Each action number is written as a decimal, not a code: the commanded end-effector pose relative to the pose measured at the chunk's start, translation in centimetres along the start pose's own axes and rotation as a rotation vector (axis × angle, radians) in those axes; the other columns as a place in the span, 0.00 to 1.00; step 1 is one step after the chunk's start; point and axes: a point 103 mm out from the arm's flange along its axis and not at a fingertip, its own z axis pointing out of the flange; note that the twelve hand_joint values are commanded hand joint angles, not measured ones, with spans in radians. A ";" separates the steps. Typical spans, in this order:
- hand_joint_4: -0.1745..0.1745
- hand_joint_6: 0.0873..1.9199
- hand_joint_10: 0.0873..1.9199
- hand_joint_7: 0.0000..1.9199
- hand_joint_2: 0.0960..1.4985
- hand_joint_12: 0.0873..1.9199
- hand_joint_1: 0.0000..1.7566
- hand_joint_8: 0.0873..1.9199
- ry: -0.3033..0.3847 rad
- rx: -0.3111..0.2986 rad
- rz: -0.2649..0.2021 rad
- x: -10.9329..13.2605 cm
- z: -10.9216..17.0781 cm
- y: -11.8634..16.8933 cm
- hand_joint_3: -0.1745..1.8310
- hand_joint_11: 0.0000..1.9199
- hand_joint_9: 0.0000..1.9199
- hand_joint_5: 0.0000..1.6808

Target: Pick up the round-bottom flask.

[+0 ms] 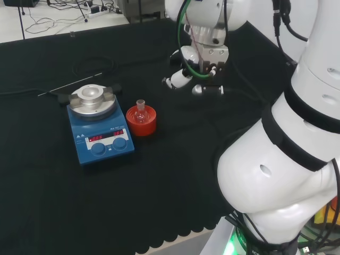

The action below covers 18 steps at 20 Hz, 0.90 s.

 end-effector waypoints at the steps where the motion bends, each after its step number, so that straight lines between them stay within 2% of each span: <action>1: 0.42 0.02 0.33 0.17 0.42 0.73 0.48 0.34 0.004 0.021 -0.022 2.0 2.3 1.0 0.35 0.03 0.26 0.36; 5: 0.42 0.02 0.33 0.17 0.41 0.73 0.49 0.34 0.036 0.037 -0.020 2.9 3.5 1.7 0.36 0.04 0.26 0.36; 15: 0.42 0.03 0.33 0.17 0.39 0.73 0.50 0.34 0.007 0.082 -0.055 4.6 6.2 3.3 0.37 0.03 0.27 0.36; 18: 0.42 0.03 0.33 0.17 0.39 0.73 0.50 0.34 0.011 0.098 -0.082 4.9 6.8 3.4 0.37 0.03 0.27 0.37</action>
